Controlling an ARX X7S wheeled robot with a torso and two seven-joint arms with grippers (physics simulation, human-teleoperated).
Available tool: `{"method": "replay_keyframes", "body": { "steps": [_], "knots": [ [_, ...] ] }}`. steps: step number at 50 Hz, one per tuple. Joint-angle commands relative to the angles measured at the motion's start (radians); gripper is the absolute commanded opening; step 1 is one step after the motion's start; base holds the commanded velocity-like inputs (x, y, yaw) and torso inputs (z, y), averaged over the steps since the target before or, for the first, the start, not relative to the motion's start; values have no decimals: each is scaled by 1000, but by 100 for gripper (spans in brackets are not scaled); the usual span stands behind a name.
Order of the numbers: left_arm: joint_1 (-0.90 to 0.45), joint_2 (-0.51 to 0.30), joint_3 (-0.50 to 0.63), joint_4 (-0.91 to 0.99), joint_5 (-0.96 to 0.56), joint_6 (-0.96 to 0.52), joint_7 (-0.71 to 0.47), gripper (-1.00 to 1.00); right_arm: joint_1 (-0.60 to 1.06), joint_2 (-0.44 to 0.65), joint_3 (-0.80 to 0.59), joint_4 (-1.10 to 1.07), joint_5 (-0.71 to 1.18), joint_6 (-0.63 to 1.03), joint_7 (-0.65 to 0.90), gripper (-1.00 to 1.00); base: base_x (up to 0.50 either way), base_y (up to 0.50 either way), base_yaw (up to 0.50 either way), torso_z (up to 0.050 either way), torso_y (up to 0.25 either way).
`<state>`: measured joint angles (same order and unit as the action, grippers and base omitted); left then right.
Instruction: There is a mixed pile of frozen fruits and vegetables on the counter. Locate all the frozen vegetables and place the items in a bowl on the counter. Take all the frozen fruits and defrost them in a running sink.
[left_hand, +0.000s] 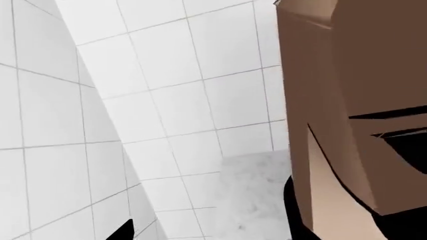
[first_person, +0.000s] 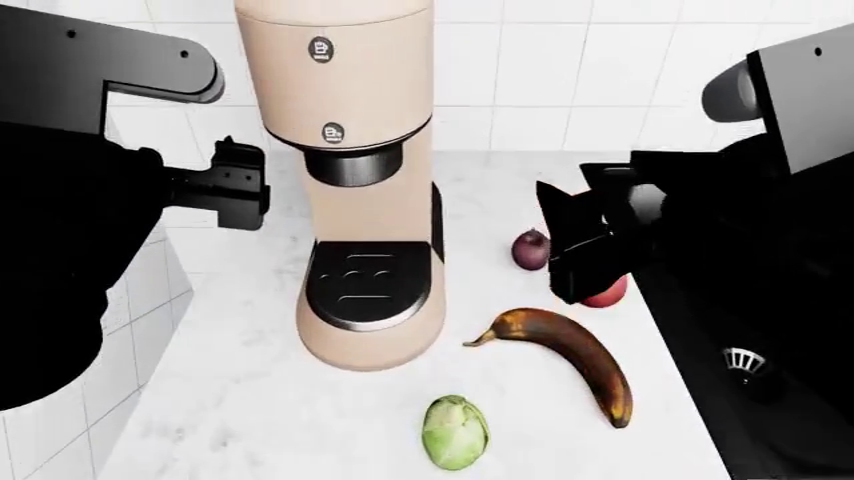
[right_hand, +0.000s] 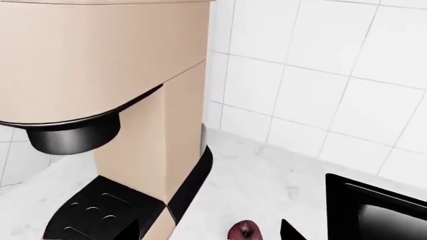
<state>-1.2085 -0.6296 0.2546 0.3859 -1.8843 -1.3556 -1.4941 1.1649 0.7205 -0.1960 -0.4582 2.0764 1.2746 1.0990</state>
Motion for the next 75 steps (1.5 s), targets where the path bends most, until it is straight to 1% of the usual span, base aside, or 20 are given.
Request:
{"method": "replay_keyframes", "body": {
  "steps": [1, 10, 19, 26, 30, 36, 39, 45, 51, 55, 60, 65, 68, 72, 75],
  "knots": [
    [21, -57, 12, -5, 10, 13, 6, 100, -4, 31, -12, 6, 13, -25, 34, 100, 0, 0, 0, 0, 0],
    [34, -59, 25, -43, 86, 9, 66, 100, 12, 54, -45, 13, 28, -33, 75, 100, 0, 0, 0, 0, 1],
    [15, -63, 47, -53, 87, 10, 60, 100, 25, 55, -93, 39, 73, -58, 111, 100, 0, 0, 0, 0, 0],
    [4, -71, 57, -56, 93, 14, 58, 100, 176, 25, -218, 178, 178, -55, 160, 100, 0, 0, 0, 0, 0],
    [-4, -80, 62, -53, 84, 17, 49, 100, 286, 4, -320, 309, 201, -4, 185, 100, 0, 0, 0, 0, 0],
    [-19, -95, 72, -48, 53, 24, 21, 100, 421, -21, -466, 517, 302, 27, 235, 100, 0, 0, 0, 0, 0],
    [-22, -100, 77, -45, 48, 28, 18, 100, 457, -23, -529, 583, 355, 32, 259, 100, 0, 0, 0, 0, 0],
    [-27, -105, 85, -44, 51, 34, 23, 100, 475, -33, -587, 610, 421, 10, 284, 100, 0, 0, 0, 0, 0],
    [-29, -111, 91, -40, 50, 41, 25, 100, 531, -59, -610, 700, 354, 47, 275, 100, 0, 0, 0, 0, 0],
    [-32, -115, 95, -40, 50, 46, 27, 100, 574, -89, -620, 753, 314, 81, 251, 100, 0, 0, 0, 0, 0],
    [-35, -121, 101, -37, 43, 53, 22, 100, 650, -153, -630, 856, 243, 147, 189, 100, 0, 0, 0, 0, 0],
    [-36, -128, 108, -34, 35, 60, 16, 100, 732, -220, -640, 983, 128, 225, 91, 100, 0, 0, 0, 0, 0],
    [-39, -132, 113, -36, 32, 63, 14, 100, 774, -256, -671, 1046, 58, 281, 15, 100, 0, 0, 0, 0, 0],
    [-54, -137, 123, -37, 17, 66, 2, 100, 848, -287, -799, 1092, -16, 291, -146, 100, 0, 0, 0, 0, 0],
    [-61, -136, 134, -35, 9, 70, -7, 100, 924, -326, -905, 1146, -161, 292, -361, 100, 0, 0, 0, 0, 0]
  ]
}}
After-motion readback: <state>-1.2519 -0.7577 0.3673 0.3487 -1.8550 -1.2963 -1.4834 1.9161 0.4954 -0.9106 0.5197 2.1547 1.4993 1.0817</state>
